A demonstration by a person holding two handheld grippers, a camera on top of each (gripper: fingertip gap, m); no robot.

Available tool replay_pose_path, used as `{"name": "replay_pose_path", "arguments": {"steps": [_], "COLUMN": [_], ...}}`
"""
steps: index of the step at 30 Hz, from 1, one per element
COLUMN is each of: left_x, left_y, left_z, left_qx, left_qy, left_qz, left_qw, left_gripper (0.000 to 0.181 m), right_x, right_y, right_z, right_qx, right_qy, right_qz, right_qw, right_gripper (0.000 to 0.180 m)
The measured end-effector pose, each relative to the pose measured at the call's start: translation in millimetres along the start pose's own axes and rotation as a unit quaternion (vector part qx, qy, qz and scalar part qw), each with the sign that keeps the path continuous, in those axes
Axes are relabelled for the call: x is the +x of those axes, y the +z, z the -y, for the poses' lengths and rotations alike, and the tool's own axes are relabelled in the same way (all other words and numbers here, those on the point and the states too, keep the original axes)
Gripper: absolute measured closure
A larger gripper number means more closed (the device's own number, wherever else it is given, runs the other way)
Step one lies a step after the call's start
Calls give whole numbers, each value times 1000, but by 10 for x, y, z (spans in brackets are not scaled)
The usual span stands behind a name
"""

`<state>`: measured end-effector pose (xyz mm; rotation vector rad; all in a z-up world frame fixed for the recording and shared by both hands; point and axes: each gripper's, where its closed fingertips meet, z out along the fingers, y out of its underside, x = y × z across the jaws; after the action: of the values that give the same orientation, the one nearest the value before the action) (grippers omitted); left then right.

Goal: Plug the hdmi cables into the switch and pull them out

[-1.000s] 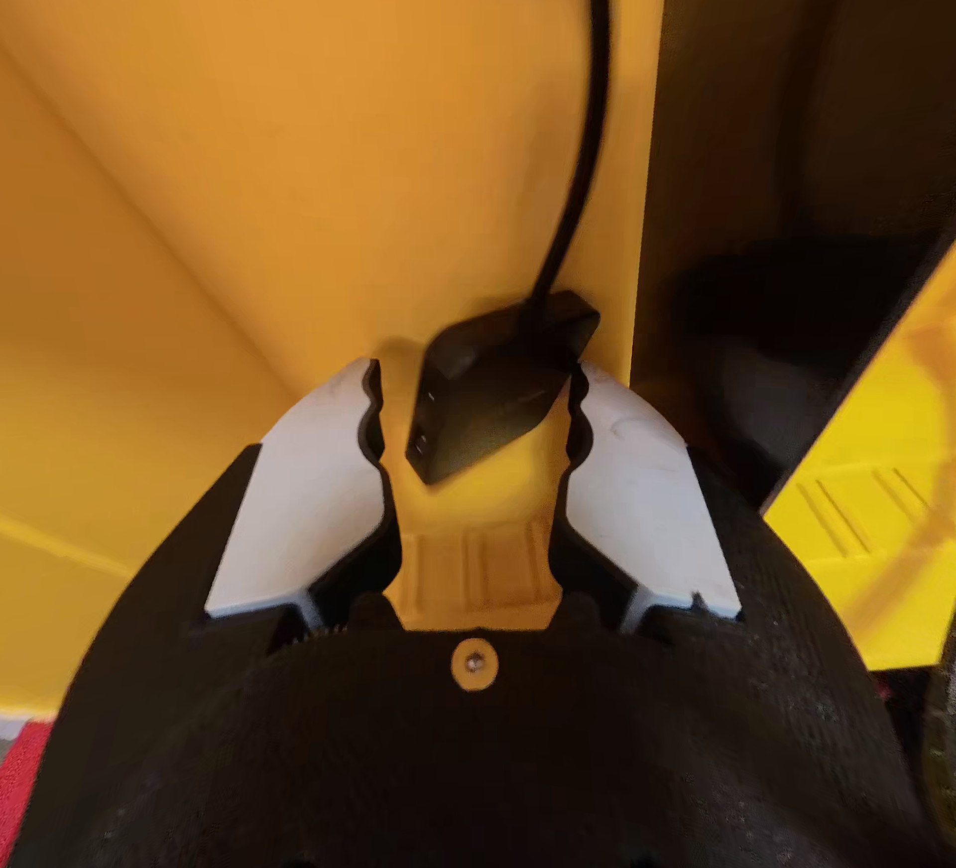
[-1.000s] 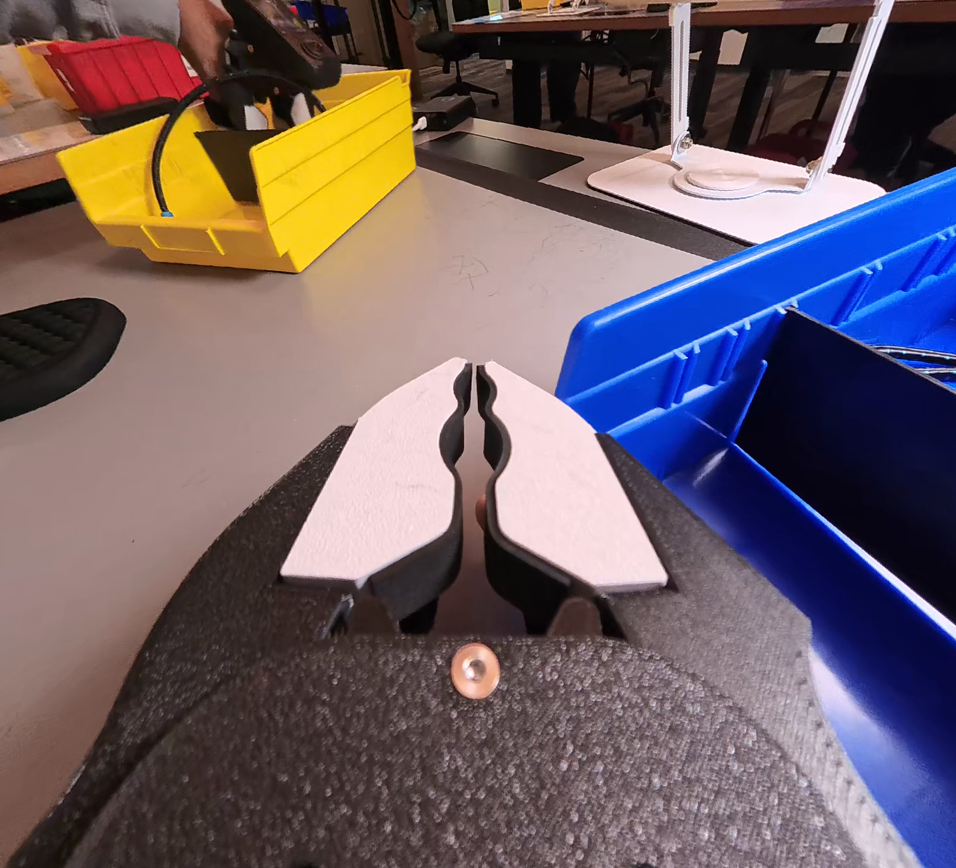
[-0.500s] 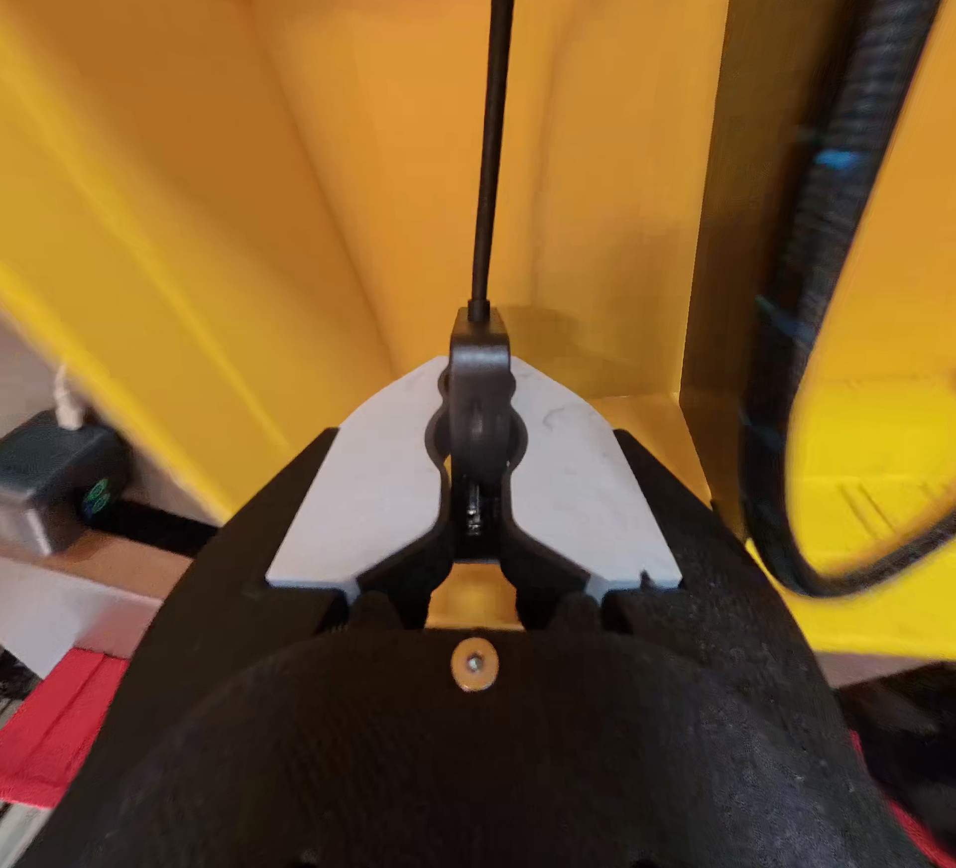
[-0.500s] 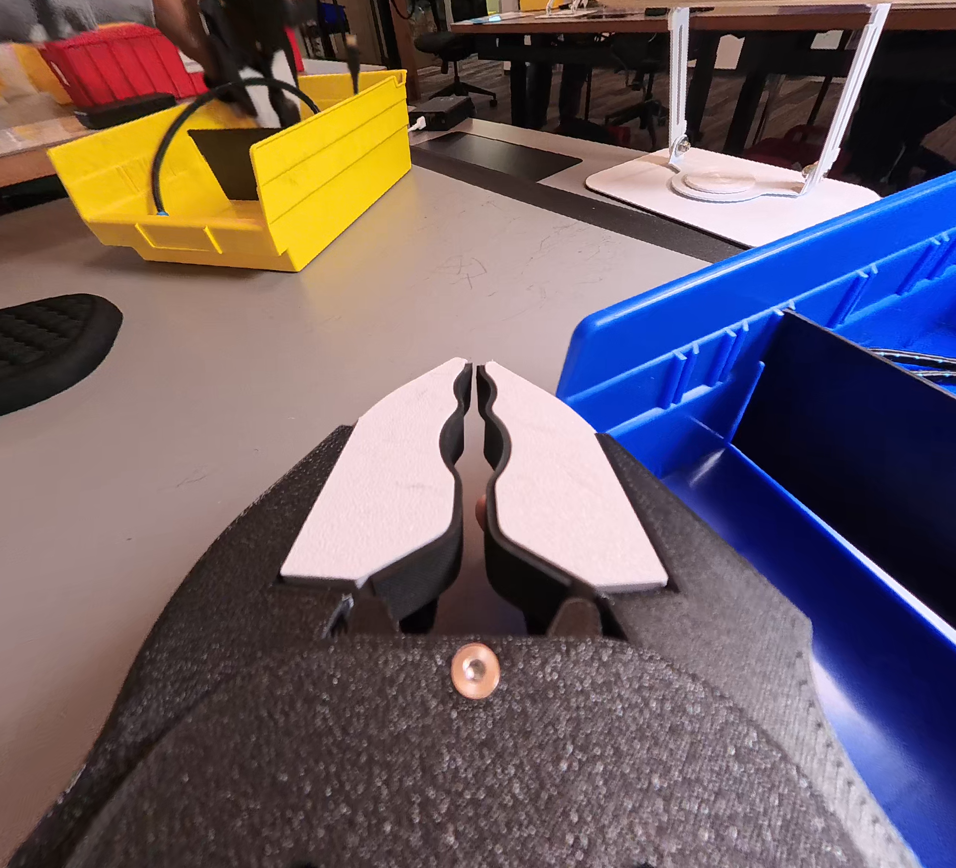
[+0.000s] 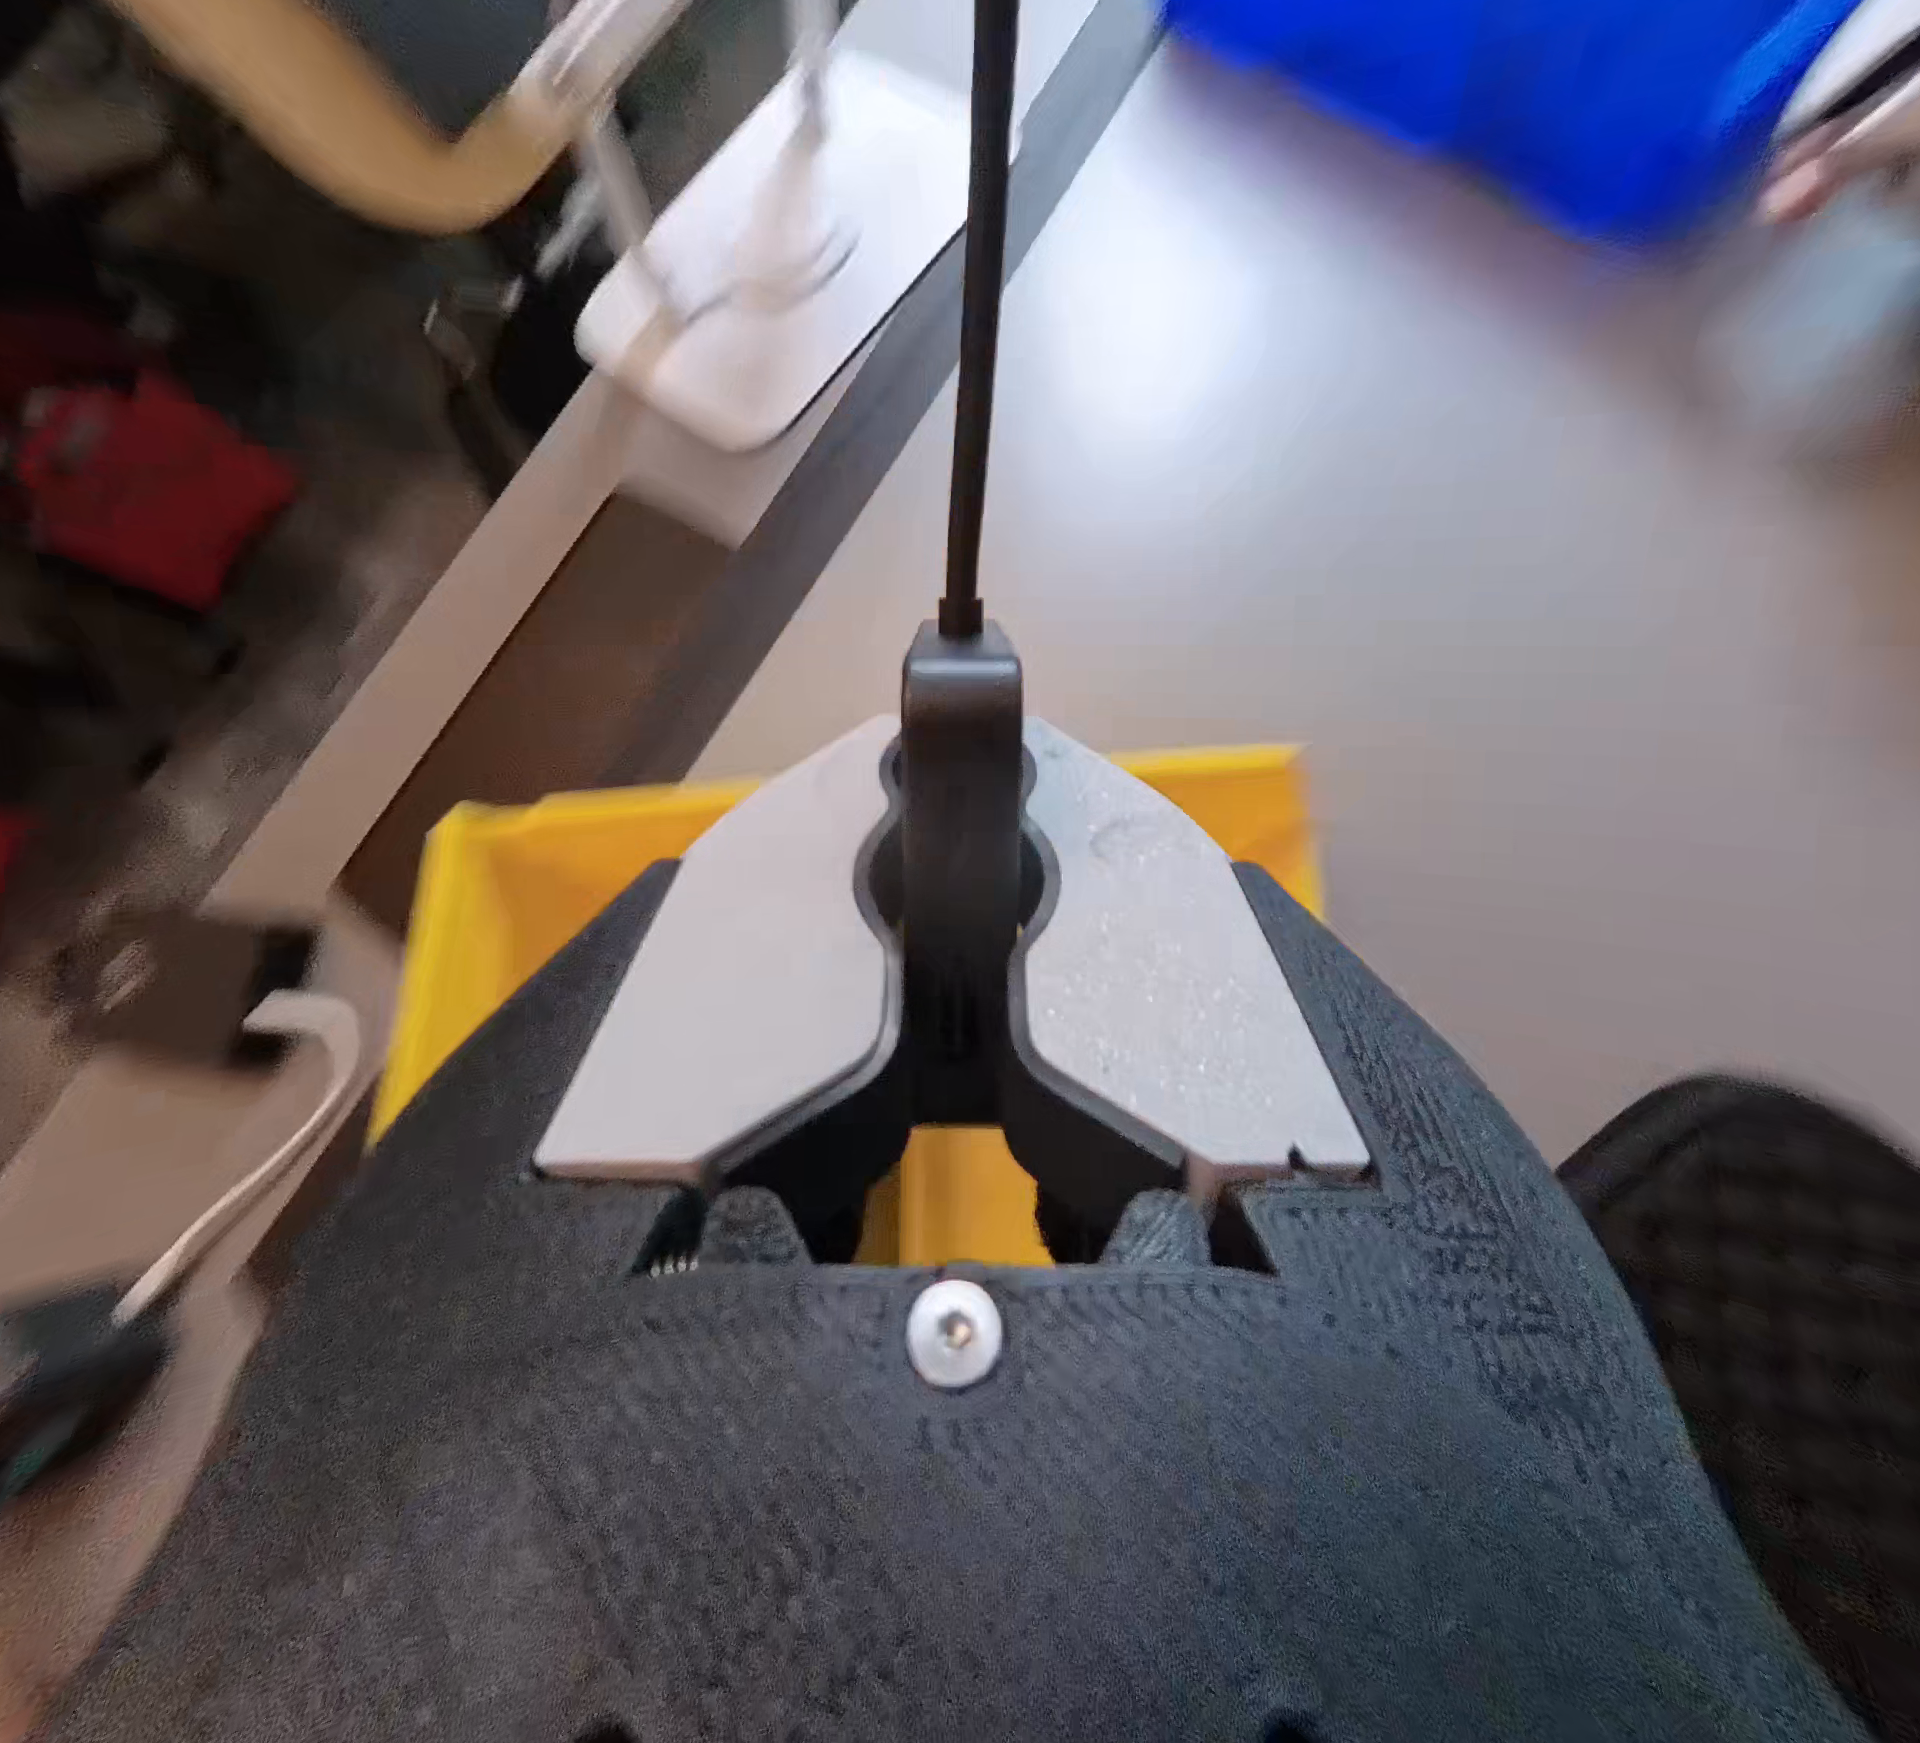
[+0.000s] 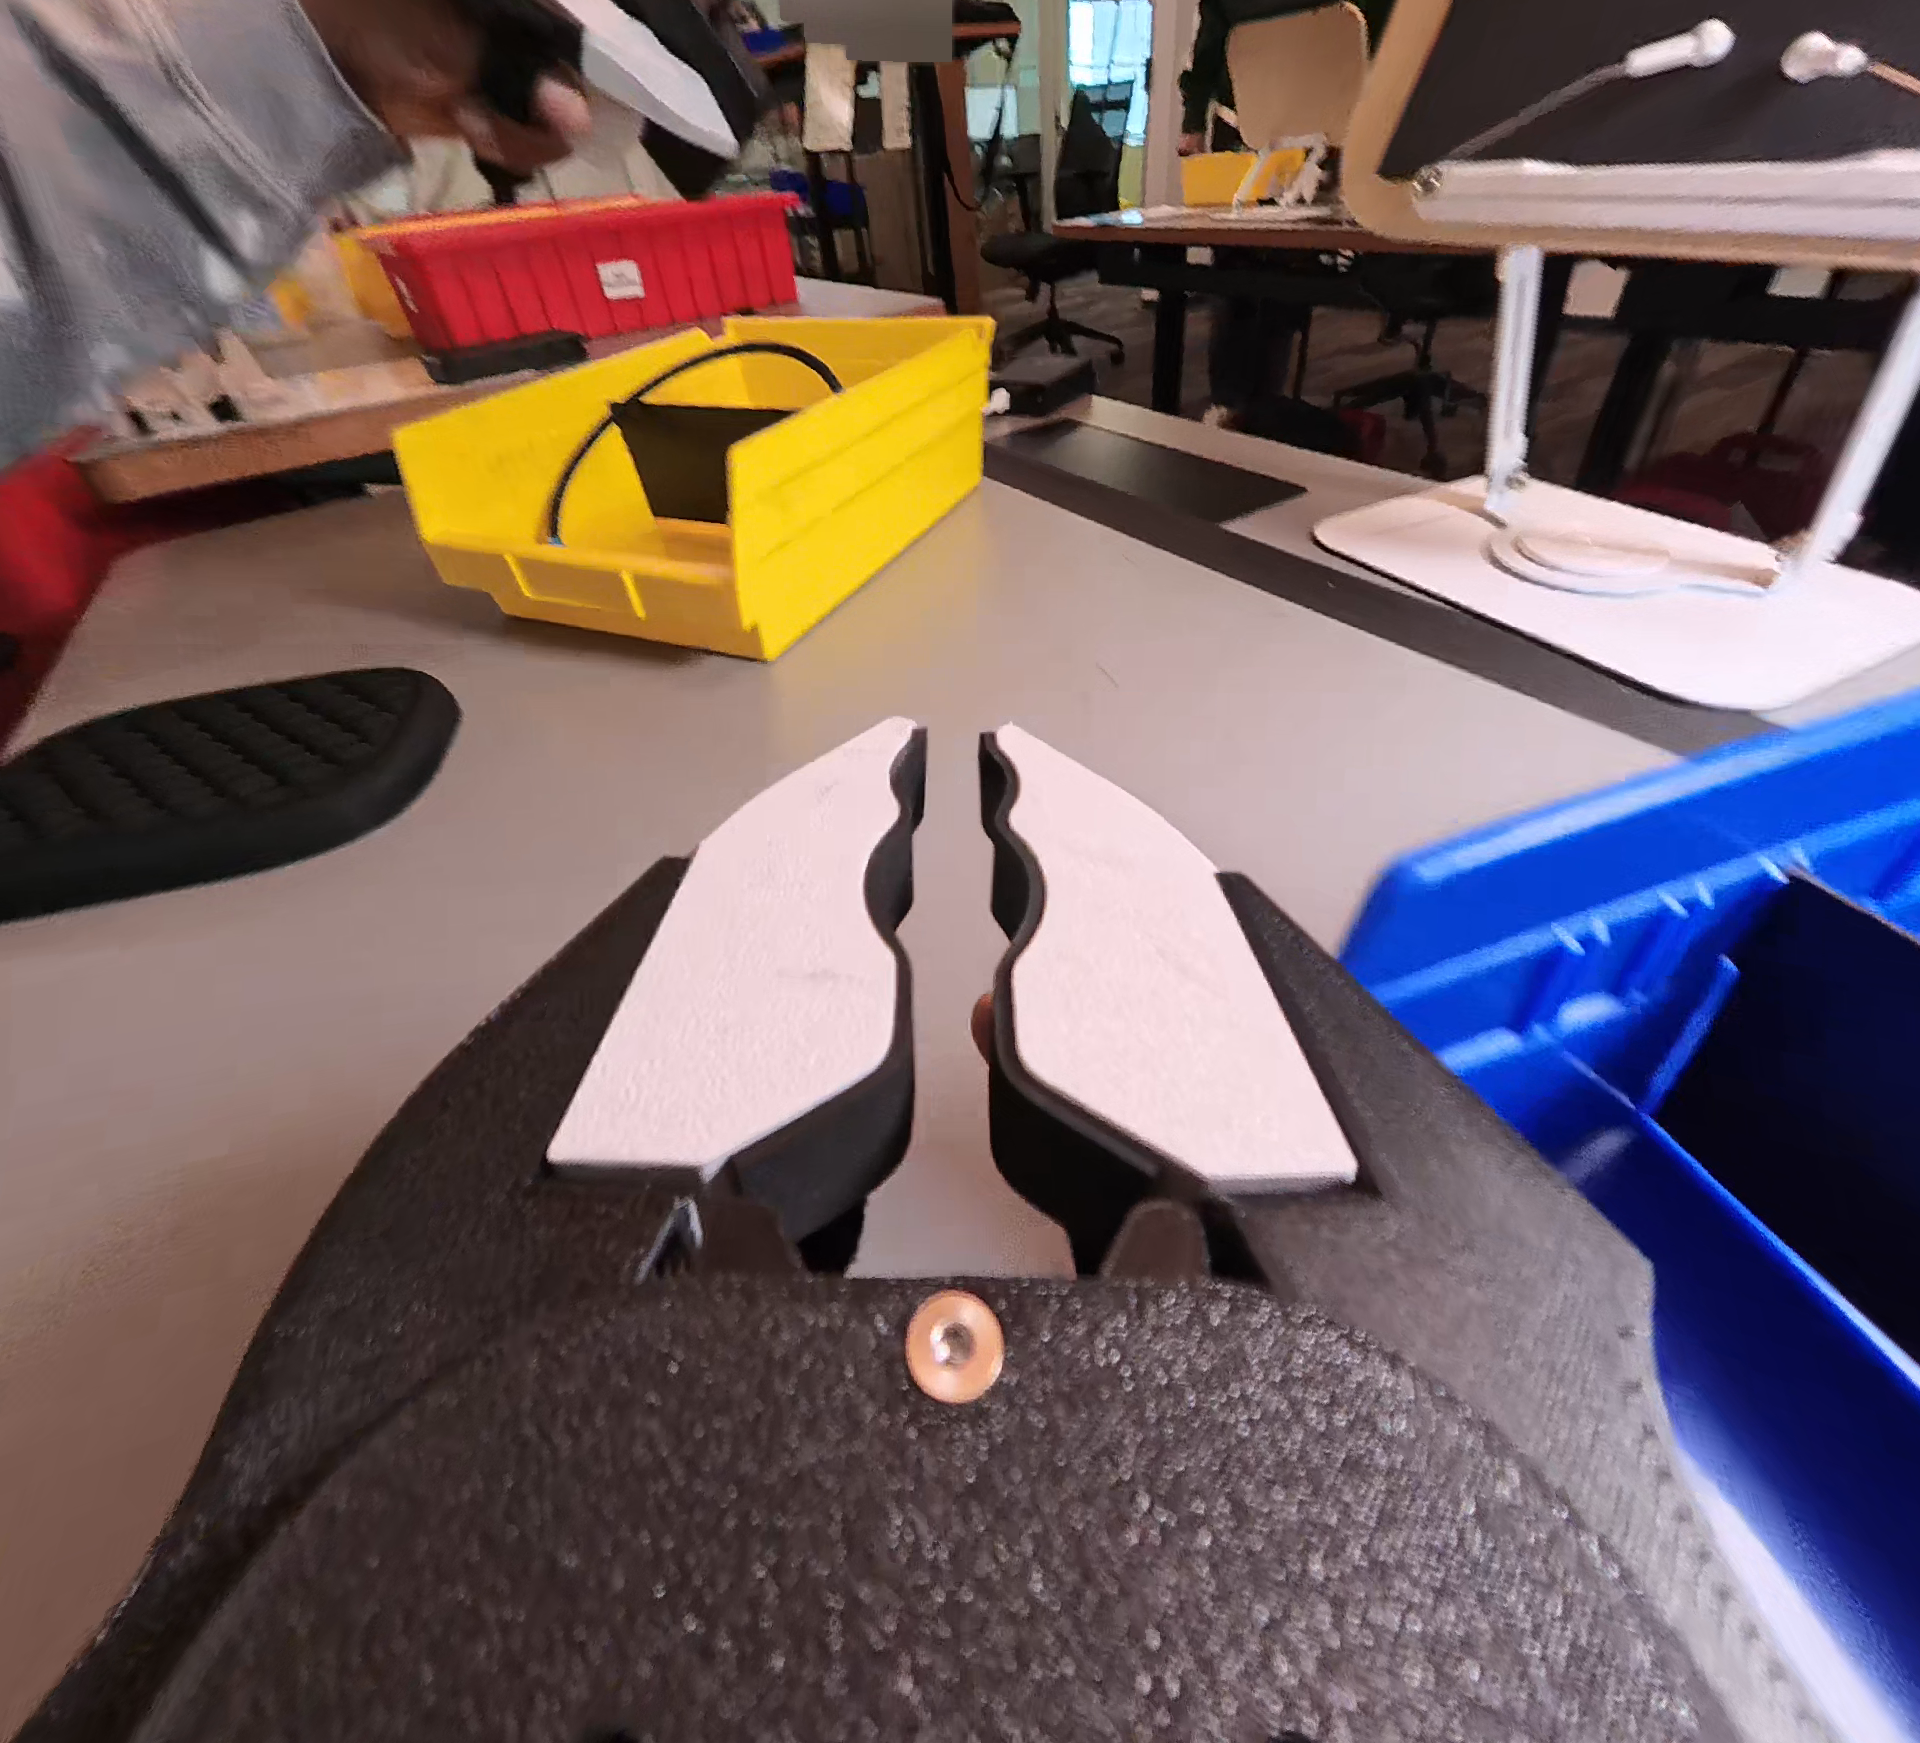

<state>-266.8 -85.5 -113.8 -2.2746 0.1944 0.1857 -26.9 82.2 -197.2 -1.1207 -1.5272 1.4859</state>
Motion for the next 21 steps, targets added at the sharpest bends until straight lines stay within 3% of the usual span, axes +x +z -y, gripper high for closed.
{"name": "replay_pose_path", "arguments": {"steps": [1, 5, 8, 10, 16, 21], "left_x": [261, 1362, 2043, 2356, 2570, 2558], "left_y": [109, 574, 815, 864, 814, 890], "left_z": [139, 554, 655, 652, 435, 250], "left_qx": [36, 147, 169, 173, 157, 124], "left_qy": [0, 13, 36, 49, 58, 46], "left_qz": [-22, -133, -204, -243, -284, -288], "left_qw": [999, 980, 964, 953, 944, 948], "left_gripper": [166, 166, 166, 166, 166, 166], "right_x": [-67, -441, -689, -839, -1012, -1048], "right_y": [52, 253, 360, 365, 326, 424], "right_z": [63, 375, 398, 271, 136, 140], "right_qx": [4, 4, -42, -78, -38, -21], "right_qy": [-6, -42, -59, -70, 36, 31], "right_qz": [14, 98, 170, 223, 315, 302], "right_qw": [1000, 994, 983, 969, 948, 953], "right_gripper": [168, 154, 140, 143, 155, 164]}}
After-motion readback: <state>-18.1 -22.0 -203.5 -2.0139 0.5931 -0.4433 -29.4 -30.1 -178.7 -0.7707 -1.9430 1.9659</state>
